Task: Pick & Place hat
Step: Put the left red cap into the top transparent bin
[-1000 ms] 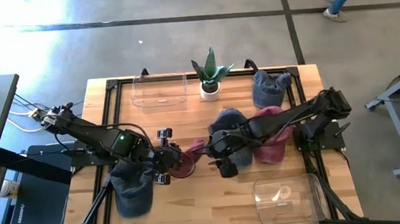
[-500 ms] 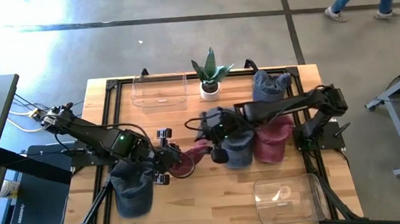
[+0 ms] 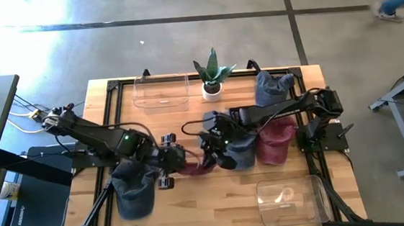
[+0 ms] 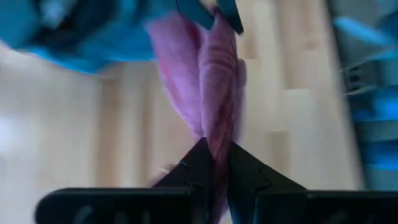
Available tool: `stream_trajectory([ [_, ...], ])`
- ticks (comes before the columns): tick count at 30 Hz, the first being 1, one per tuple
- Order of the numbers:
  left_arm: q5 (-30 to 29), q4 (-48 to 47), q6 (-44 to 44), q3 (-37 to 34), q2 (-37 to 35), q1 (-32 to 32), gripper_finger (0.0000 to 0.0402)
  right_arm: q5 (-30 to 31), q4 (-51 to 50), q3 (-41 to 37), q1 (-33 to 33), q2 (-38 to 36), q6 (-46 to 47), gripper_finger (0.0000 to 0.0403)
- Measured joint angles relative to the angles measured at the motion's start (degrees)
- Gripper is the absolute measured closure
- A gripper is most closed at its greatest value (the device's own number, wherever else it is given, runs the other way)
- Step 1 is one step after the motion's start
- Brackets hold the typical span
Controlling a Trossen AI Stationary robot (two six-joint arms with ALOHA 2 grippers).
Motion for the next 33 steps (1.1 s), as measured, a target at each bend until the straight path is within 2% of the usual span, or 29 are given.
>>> stream_trajectory([
  [4,12.36,4.99,-1.47,-0.11,0.0,3.67,0.0316,-5.78,4.84,0.0,-0.93,0.01,7.24,0.0378],
  [9,15.31,4.36,0.61,-0.52,-0.03,7.46,0.0247,-10.97,4.78,0.07,-3.16,2.4,8.82,0.0395],
  [12,15.73,4.22,1.55,-3.4,-0.04,10.1,0.0214,-9.58,1.64,0.07,-4.8,5.8,7.35,0.0387],
  [15,16.71,4.0,0.01,-7.11,-0.02,12.17,0.0191,-6.65,-1.28,0.05,-6.31,9.54,6.47,0.0396],
  [18,16.66,4.1,-2.49,-10.3,-0.15,12.2,0.0184,-4.43,-4.18,-0.04,-7.37,11.65,5.31,0.0393],
  [21,16.23,8.16,-5.61,-13.93,-0.59,10.21,0.0186,-0.85,-8.21,0.02,-7.95,11.68,2.95,0.0364],
  [26,12.11,22.48,-15.61,-22.07,-0.55,6.27,0.0192,1.69,-14.76,0.02,-9.25,9.89,-0.68,0.0282],
  [30,1.22,30.38,-28.63,-27.83,-0.39,3.61,0.0192,2.83,-18.53,0.07,-9.47,9.33,-3.92,0.0214],
  [33,-7.85,33.9,-38.15,-30.13,0.41,2.68,0.0192,6.09,-19.8,0.04,-8.03,9.31,-6.85,0.018],
])
